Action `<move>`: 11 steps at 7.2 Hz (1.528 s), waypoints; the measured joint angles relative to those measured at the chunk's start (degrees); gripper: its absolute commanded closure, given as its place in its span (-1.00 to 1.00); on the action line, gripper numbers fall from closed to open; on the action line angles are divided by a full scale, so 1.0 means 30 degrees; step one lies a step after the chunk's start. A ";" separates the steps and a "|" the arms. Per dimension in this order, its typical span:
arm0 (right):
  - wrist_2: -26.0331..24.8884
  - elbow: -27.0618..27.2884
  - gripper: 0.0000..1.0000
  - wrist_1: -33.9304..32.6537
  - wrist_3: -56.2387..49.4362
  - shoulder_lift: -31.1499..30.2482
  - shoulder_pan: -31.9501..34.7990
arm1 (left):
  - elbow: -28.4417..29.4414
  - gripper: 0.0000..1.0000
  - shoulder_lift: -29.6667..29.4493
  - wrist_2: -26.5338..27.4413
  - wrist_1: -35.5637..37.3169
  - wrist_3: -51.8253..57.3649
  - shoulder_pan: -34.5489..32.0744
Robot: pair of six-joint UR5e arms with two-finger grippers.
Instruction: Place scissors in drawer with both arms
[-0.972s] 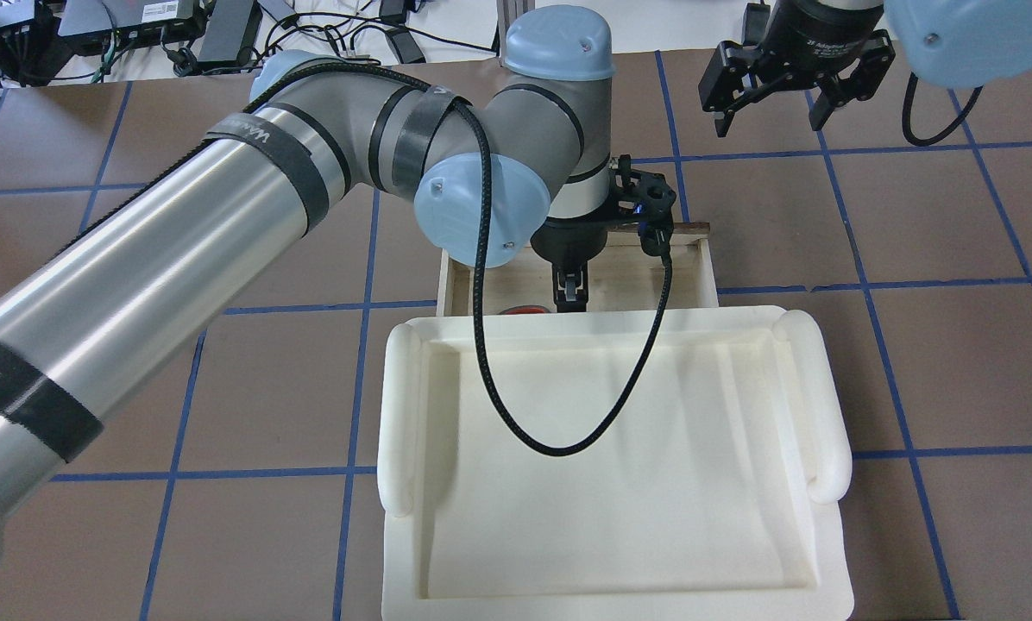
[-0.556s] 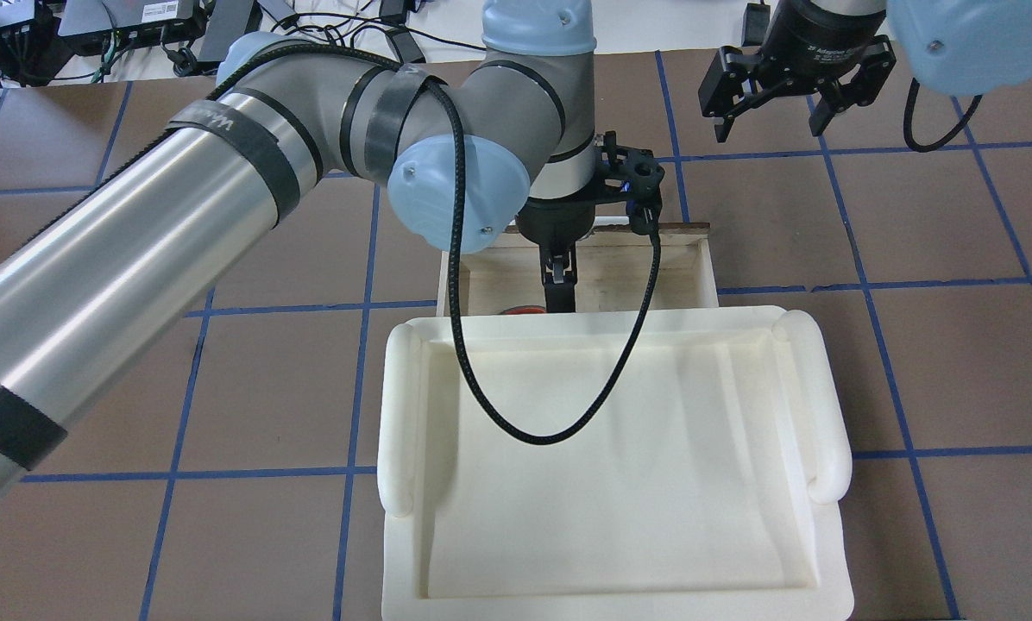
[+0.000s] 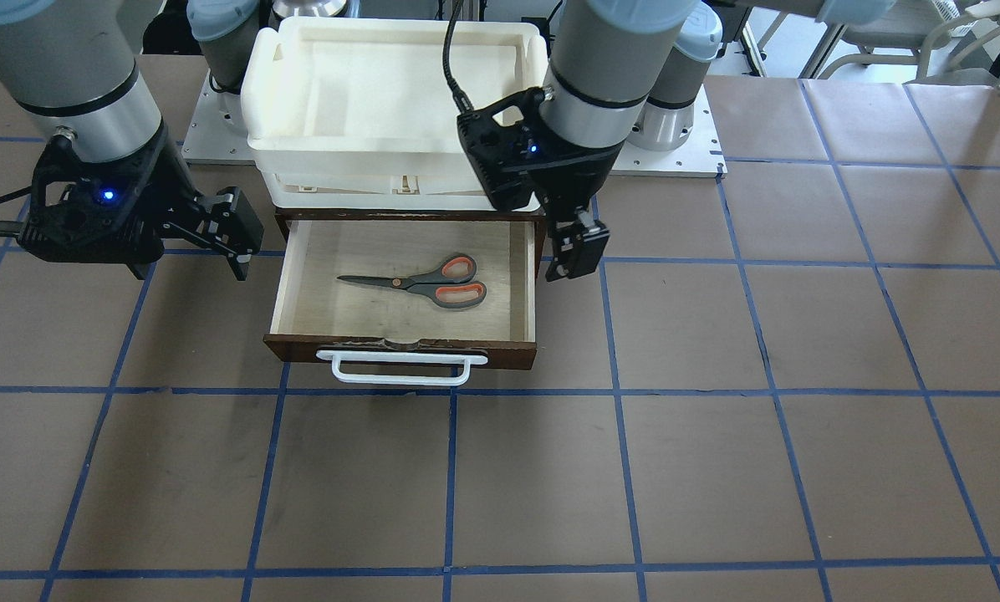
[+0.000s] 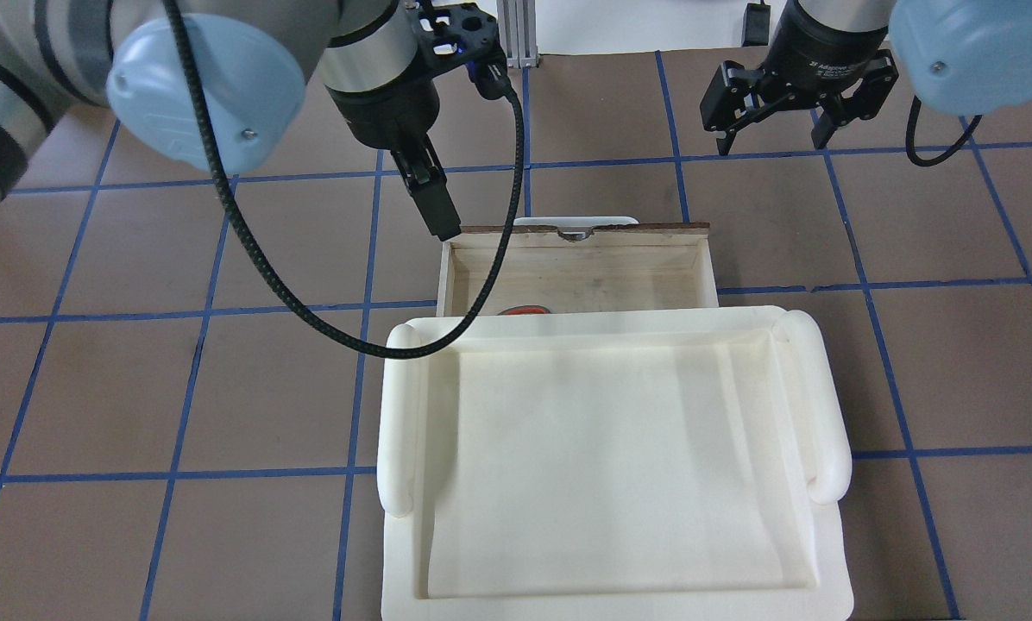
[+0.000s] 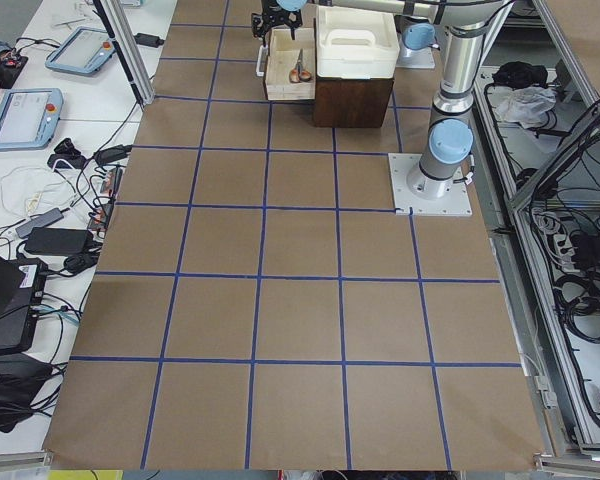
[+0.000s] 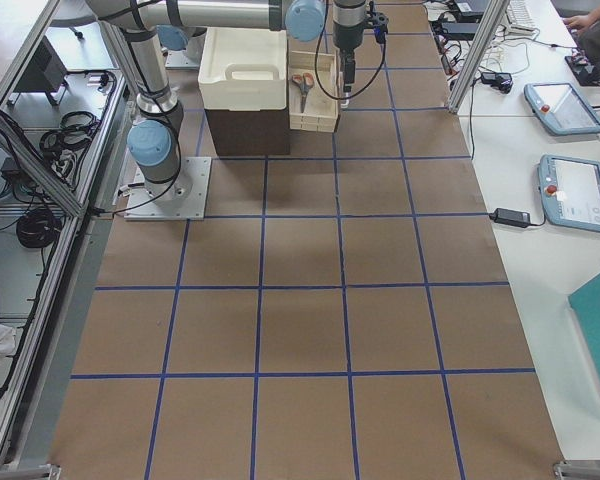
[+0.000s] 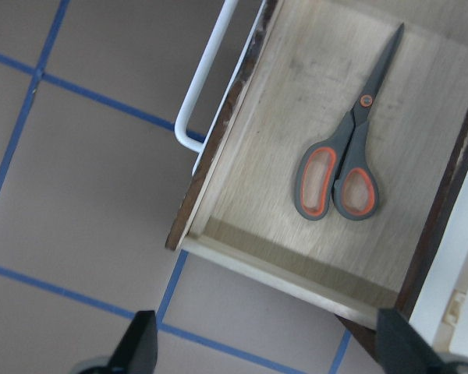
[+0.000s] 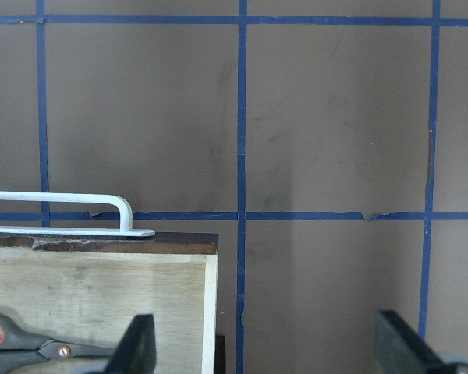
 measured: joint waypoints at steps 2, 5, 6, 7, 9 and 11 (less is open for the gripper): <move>-0.0002 0.0004 -1.00 -0.0032 -0.0001 -0.0001 0.0000 | -0.0413 -1.00 0.1522 0.0603 -0.0114 -0.3127 0.2348; 0.0149 0.0038 -1.00 -0.0005 0.0006 0.0015 0.0000 | -0.0676 -1.00 0.2706 0.2259 0.0634 -1.0386 0.3610; 0.0152 0.0051 -1.00 -0.0002 0.0007 0.0016 0.0000 | -0.0709 -1.00 0.2849 0.2800 0.0716 -1.2493 0.3651; 0.0147 0.0057 -1.00 0.0008 0.0007 0.0008 0.0001 | -0.0731 -1.00 0.2903 0.3034 0.0744 -1.4384 0.3656; -0.0002 0.0062 -1.00 0.0037 0.0007 -0.0018 0.0019 | -0.0830 -1.00 0.2969 0.2771 0.0476 -1.6582 0.3644; -0.0070 0.0059 -1.00 0.0087 0.0006 -0.0051 0.0027 | -0.1039 -1.00 0.3081 0.2117 -0.0061 -1.6949 0.3644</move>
